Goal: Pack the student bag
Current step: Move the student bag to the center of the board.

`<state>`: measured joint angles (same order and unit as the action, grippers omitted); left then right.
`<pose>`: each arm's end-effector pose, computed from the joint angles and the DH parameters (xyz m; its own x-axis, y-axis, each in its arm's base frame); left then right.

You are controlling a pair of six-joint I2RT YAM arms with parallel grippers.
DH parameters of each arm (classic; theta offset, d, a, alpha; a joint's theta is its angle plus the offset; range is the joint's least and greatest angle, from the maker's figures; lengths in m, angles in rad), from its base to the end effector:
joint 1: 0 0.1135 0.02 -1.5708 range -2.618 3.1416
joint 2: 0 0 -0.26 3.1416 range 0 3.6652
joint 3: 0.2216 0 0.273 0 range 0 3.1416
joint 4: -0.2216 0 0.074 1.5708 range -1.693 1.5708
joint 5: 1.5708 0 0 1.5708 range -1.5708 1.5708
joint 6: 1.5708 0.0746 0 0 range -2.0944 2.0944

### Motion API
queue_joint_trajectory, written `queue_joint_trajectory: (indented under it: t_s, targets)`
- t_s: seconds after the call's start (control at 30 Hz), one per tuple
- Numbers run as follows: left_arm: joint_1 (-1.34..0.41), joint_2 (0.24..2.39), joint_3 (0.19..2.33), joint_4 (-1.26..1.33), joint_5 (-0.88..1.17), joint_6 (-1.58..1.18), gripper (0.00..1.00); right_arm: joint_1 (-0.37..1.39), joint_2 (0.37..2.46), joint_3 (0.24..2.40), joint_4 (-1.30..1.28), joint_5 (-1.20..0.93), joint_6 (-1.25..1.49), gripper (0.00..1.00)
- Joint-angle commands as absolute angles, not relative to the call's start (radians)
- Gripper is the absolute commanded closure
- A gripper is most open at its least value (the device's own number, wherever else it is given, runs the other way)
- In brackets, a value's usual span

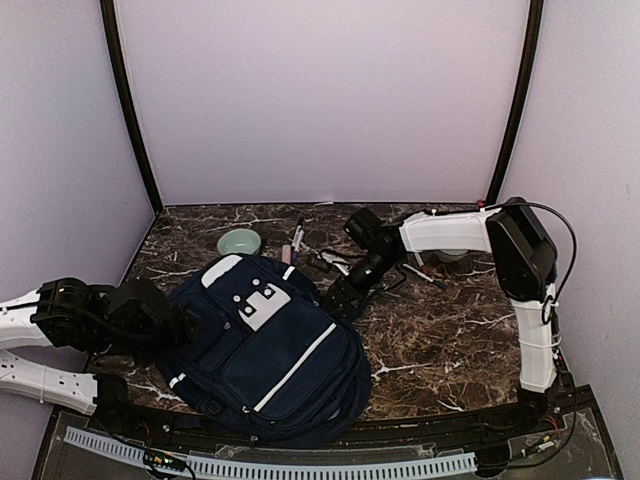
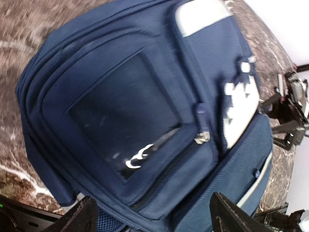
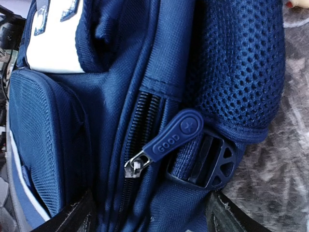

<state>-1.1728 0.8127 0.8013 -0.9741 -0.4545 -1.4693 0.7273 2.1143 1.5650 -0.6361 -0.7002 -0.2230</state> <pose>0.1023 -0.1589 0.2417 -0.7632 -0.4910 -0.4200 -0.2470 0.8224 -0.5125 0.3133 0.3432 0.1267 -0.5226 -0.6915 -0.4987 -0.8254 0.2638 0.4992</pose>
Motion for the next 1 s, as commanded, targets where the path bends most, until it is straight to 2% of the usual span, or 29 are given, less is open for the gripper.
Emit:
queue_joint_trajectory:
  t_s: [0.0,0.07,0.1,0.2,0.27,0.67,0.97]
  targets:
    - [-1.166,0.789,0.703,-0.983,-0.406,-1.682,0.18,0.752,2.129,1.573,-0.670,-0.802,-0.194,0.28]
    - [-1.164,0.821,0.695,-0.976,-0.395,-1.674,0.18,0.756,2.145,1.573,-0.697,-0.834,-0.202,0.38]
    - [-1.162,0.843,0.696,-0.967,-0.393,-1.656,0.18,0.758,2.151,1.574,-0.721,-0.855,-0.216,0.46]
    - [-1.147,0.925,0.704,-0.919,-0.374,-1.584,0.18,0.760,2.144,1.545,-0.771,-0.895,-0.259,0.79]
    - [-1.143,0.981,0.710,-0.864,-0.360,-1.536,0.18,0.760,2.125,1.508,-0.804,-0.896,-0.295,0.98]
    - [-1.138,1.398,0.862,-0.486,-0.250,-1.194,0.25,0.649,1.892,1.204,-0.929,-0.821,-0.473,1.00]
    - [-1.137,1.745,1.163,-0.375,-0.135,-0.927,0.30,0.605,1.844,1.098,-1.034,-0.775,-0.607,1.00]
